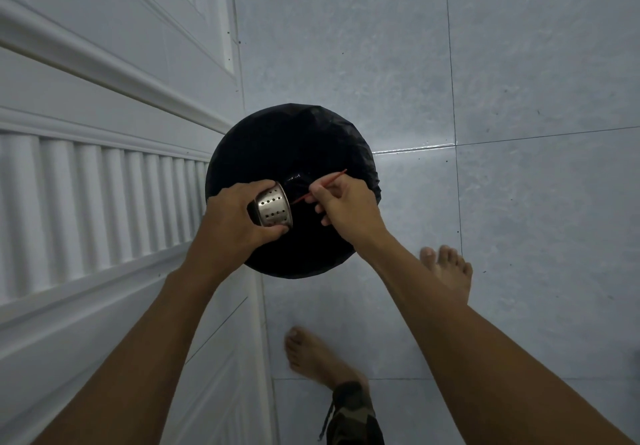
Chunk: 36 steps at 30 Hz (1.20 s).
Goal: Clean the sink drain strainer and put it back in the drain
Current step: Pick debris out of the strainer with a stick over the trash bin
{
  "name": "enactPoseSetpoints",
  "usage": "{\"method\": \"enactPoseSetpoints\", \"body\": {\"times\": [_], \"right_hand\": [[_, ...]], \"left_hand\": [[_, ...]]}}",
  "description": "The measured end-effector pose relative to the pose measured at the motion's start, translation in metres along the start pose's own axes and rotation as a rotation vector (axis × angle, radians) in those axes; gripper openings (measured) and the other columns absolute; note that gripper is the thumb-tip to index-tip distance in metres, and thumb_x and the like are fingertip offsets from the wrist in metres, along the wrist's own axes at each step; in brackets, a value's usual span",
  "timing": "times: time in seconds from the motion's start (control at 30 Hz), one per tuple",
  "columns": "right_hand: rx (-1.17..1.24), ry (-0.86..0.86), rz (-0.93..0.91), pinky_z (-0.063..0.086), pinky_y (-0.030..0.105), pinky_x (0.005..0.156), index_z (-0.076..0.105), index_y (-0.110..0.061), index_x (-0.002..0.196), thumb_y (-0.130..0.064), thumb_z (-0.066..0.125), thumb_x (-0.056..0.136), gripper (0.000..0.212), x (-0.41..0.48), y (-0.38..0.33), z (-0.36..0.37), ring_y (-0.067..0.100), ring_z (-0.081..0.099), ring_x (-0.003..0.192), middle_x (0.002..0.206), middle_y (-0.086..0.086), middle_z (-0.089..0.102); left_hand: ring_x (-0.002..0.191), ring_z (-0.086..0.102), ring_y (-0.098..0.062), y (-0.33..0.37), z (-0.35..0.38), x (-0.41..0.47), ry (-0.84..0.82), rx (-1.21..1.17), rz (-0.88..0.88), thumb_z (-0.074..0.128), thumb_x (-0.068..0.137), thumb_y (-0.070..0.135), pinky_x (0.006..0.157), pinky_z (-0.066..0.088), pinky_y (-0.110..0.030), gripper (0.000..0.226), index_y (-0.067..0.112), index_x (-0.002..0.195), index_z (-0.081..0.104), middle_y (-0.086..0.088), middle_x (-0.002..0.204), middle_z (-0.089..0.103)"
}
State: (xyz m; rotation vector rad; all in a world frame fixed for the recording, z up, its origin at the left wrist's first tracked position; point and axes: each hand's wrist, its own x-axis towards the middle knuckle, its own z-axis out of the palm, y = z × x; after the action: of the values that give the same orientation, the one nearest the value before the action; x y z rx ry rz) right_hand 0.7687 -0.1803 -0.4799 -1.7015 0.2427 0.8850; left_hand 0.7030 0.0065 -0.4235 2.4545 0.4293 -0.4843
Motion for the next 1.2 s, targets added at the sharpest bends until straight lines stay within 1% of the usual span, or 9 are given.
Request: {"method": "enactPoseSetpoints", "body": {"times": [0.13, 0.23, 0.37, 0.5, 0.63, 0.73, 0.9, 1.1, 1.2], "right_hand": [[0.253, -0.111, 0.046, 0.057, 0.019, 0.060, 0.074, -0.014, 0.101, -0.018, 0.066, 0.100, 0.009, 0.000, -0.006, 0.005, 0.006, 0.070, 0.068, 0.087, -0.003, 0.080], [0.110, -0.227, 0.080, 0.057, 0.022, 0.065, 0.072, -0.012, 0.103, -0.019, 0.064, 0.102, 0.011, 0.001, -0.002, -0.007, 0.008, 0.070, 0.074, 0.090, 0.000, 0.080], [0.031, -0.028, -0.051, 0.058, 0.019, 0.063, 0.072, -0.023, 0.097, -0.022, 0.065, 0.101, 0.009, 0.007, -0.006, -0.013, 0.005, 0.070, 0.068, 0.086, -0.006, 0.079], [0.124, -0.155, 0.009, 0.058, 0.020, 0.061, 0.073, -0.017, 0.102, -0.020, 0.066, 0.101, 0.008, 0.003, -0.012, -0.005, 0.005, 0.071, 0.067, 0.086, -0.003, 0.079], [-0.058, 0.137, -0.104, 0.054, 0.014, 0.051, 0.072, -0.017, 0.102, -0.021, 0.063, 0.102, 0.010, -0.006, -0.012, 0.002, 0.001, 0.068, 0.058, 0.083, -0.004, 0.074], [0.022, 0.053, -0.126, 0.054, 0.017, 0.048, 0.073, -0.018, 0.102, -0.023, 0.064, 0.102, 0.010, -0.014, -0.014, 0.004, 0.003, 0.068, 0.061, 0.087, -0.006, 0.075], [-0.149, 0.214, -0.149, 0.065, 0.040, 0.074, 0.071, -0.019, 0.107, -0.023, 0.061, 0.104, 0.012, -0.019, -0.008, 0.002, 0.011, 0.070, 0.080, 0.085, -0.011, 0.068], [-0.205, 0.286, -0.241, 0.065, 0.035, 0.078, 0.072, -0.024, 0.111, -0.029, 0.062, 0.104, 0.013, -0.025, -0.007, -0.012, 0.008, 0.070, 0.081, 0.087, -0.013, 0.068], [-0.231, 0.310, -0.234, 0.064, 0.030, 0.079, 0.071, -0.027, 0.109, -0.032, 0.062, 0.103, 0.012, -0.028, -0.003, -0.020, 0.006, 0.069, 0.082, 0.086, -0.015, 0.067]], "left_hand": [[0.109, 0.054, -0.006, 0.002, 0.003, 0.001, 0.014, 0.002, 0.000, 0.094, 0.068, 0.029, 0.092, 0.038, -0.014, 0.075, 0.024, 0.136, 0.062, 0.002, 0.124, 0.067], [0.108, 0.053, -0.005, -0.003, -0.001, 0.004, 0.017, 0.014, -0.002, 0.094, 0.068, 0.027, 0.088, 0.038, -0.009, 0.076, 0.023, 0.137, 0.063, 0.000, 0.125, 0.067], [0.108, 0.056, -0.006, 0.000, -0.001, 0.003, -0.002, -0.004, 0.004, 0.094, 0.068, 0.027, 0.091, 0.041, -0.013, 0.075, 0.023, 0.137, 0.062, 0.000, 0.125, 0.067], [0.109, 0.062, -0.013, 0.002, -0.001, 0.003, 0.019, -0.039, -0.034, 0.094, 0.069, 0.029, 0.094, 0.052, -0.027, 0.076, 0.022, 0.137, 0.061, 0.001, 0.123, 0.067], [0.109, 0.064, -0.014, 0.004, -0.001, 0.001, 0.050, -0.025, -0.080, 0.093, 0.068, 0.032, 0.095, 0.053, -0.028, 0.076, 0.022, 0.137, 0.062, 0.000, 0.121, 0.068], [0.109, 0.065, -0.017, 0.008, -0.003, 0.002, 0.072, -0.017, -0.122, 0.093, 0.068, 0.033, 0.098, 0.055, -0.036, 0.075, 0.022, 0.137, 0.063, -0.003, 0.121, 0.069], [0.107, 0.066, -0.020, 0.016, -0.001, 0.004, 0.053, 0.010, -0.074, 0.093, 0.069, 0.032, 0.097, 0.056, -0.040, 0.074, 0.020, 0.135, 0.063, -0.004, 0.119, 0.070], [0.119, 0.054, -0.008, 0.013, 0.013, -0.010, 0.180, -0.247, -0.166, 0.091, 0.067, 0.015, 0.089, 0.045, -0.010, 0.087, 0.026, 0.140, 0.045, 0.009, 0.132, 0.053], [0.119, 0.053, -0.003, 0.018, 0.020, -0.022, 0.285, -0.318, -0.192, 0.092, 0.068, 0.015, 0.096, 0.048, -0.011, 0.084, 0.023, 0.141, 0.050, 0.006, 0.133, 0.052]]}}
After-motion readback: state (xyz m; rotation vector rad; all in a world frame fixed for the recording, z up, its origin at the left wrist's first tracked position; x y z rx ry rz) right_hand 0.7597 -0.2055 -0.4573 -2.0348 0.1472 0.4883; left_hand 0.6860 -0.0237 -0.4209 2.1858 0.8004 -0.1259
